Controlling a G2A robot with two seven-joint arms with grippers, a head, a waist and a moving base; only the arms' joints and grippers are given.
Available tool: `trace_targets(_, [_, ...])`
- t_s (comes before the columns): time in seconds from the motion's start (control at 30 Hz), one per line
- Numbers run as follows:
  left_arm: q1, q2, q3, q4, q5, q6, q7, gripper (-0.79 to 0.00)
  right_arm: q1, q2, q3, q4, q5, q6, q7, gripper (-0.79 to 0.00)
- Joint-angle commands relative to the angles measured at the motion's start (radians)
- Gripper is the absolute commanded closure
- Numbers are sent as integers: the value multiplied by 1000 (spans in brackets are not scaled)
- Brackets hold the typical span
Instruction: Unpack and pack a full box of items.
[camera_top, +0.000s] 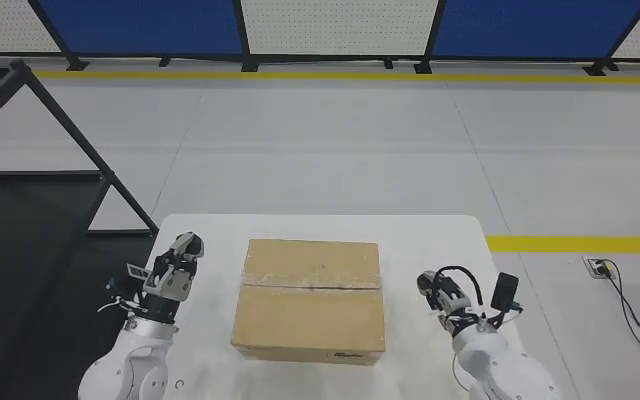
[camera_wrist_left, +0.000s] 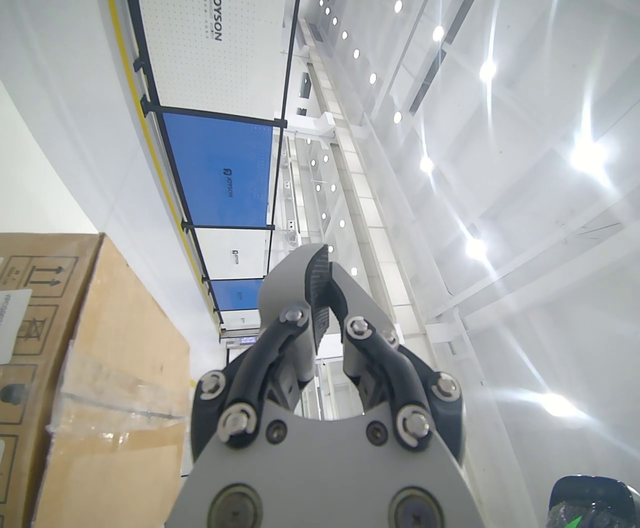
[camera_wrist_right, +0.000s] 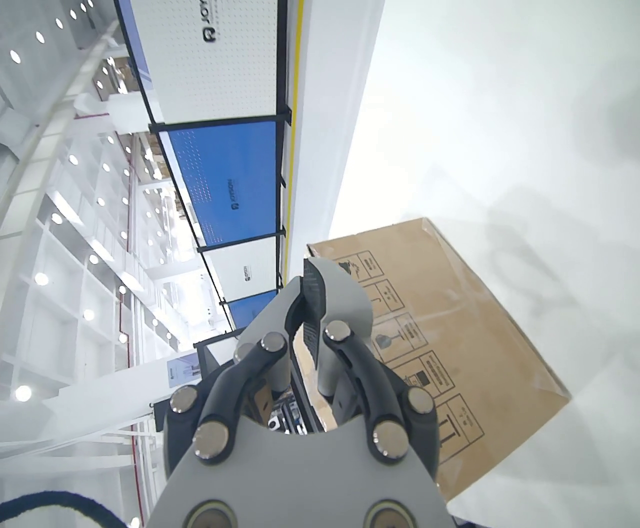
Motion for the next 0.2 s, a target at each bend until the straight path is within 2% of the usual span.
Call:
trace_targets(0.0, [-4,0,-2,4,-6,3,-1,-785,-9,-2,-20,2,0,-37,-13,-785])
trace_targets(0.03, [-4,0,-2,4,-6,3,-1,-785,-9,-2,-20,2,0,-37,-13,-785])
trace_targets(0.07, [-4,0,-3,5,-7,4,-1,-153,-9,-2,-19,0,-1,-35,-14,-299])
trace_targets(0.17, [-4,0,-3,4,-6,4,-1,-352,-9,-3,-21,2,0,-38,-13,-477])
